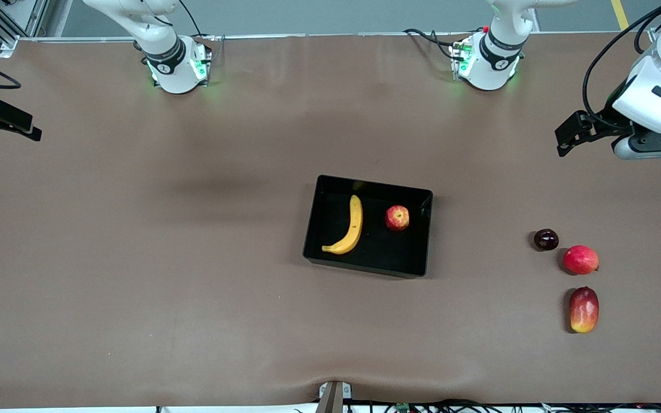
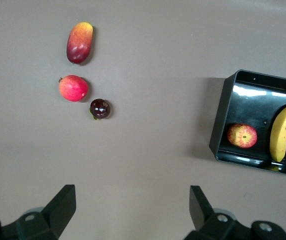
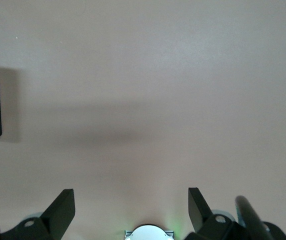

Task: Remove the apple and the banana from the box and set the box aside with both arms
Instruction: 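Move the left gripper toward the black box, then lower the left gripper and grasp the red-yellow apple in the box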

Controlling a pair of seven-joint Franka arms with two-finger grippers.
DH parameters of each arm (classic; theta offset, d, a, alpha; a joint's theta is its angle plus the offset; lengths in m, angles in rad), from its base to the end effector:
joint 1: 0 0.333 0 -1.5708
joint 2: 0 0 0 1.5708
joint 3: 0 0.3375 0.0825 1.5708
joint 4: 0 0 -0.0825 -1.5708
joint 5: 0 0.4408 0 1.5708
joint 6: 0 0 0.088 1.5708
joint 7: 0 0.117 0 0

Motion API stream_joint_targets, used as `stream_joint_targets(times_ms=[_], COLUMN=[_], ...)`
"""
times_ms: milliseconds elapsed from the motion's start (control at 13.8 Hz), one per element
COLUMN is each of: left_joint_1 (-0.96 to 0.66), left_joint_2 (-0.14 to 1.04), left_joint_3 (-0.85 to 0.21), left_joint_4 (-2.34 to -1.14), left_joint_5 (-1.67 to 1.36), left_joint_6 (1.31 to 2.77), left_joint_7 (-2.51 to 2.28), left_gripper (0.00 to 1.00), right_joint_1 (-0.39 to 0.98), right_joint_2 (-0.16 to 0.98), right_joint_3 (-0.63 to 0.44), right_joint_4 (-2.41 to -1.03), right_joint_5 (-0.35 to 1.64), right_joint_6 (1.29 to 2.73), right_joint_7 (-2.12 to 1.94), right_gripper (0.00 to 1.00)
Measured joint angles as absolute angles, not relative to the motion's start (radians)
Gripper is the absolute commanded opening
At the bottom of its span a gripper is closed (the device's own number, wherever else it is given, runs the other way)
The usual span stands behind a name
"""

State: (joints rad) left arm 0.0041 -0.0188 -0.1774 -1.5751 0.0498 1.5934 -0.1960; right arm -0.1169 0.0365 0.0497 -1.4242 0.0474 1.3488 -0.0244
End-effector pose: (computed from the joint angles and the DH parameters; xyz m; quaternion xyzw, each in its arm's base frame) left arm 0.5998 -0.1002 0.6472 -0.9994 -0.0112 -0.0230 0.0227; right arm 0.5972 -0.0345 0.6718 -0.9980 0.0174 0.0547 0.0268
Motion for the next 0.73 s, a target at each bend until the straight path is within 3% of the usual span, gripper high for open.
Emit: stream_joint_targets(times_ms=[508,725], left_joint_1=[-0.037,-0.090], left_joint_2=[0.067,0.127], left_joint_3=[-0.278,-0.314], left_joint_4=[-1.579,-1.610], left_joint_5=[0.050,0.050], left_joint_6=[1.590,1.683], left_joint_7=[-0.350,-0.471], left_gripper=[1.00,1.00], right_joint_1=[-0.117,-0.117], right_joint_2=[0.036,0.036], right_joint_3=[0.049,0.049], right_joint_4=[-1.424,-1.425], right_joint_5=[0.047,0.047], right_joint_6=[1.348,1.348], right_joint_7=[-0.024,-0.024], right_gripper=[1.00,1.00])
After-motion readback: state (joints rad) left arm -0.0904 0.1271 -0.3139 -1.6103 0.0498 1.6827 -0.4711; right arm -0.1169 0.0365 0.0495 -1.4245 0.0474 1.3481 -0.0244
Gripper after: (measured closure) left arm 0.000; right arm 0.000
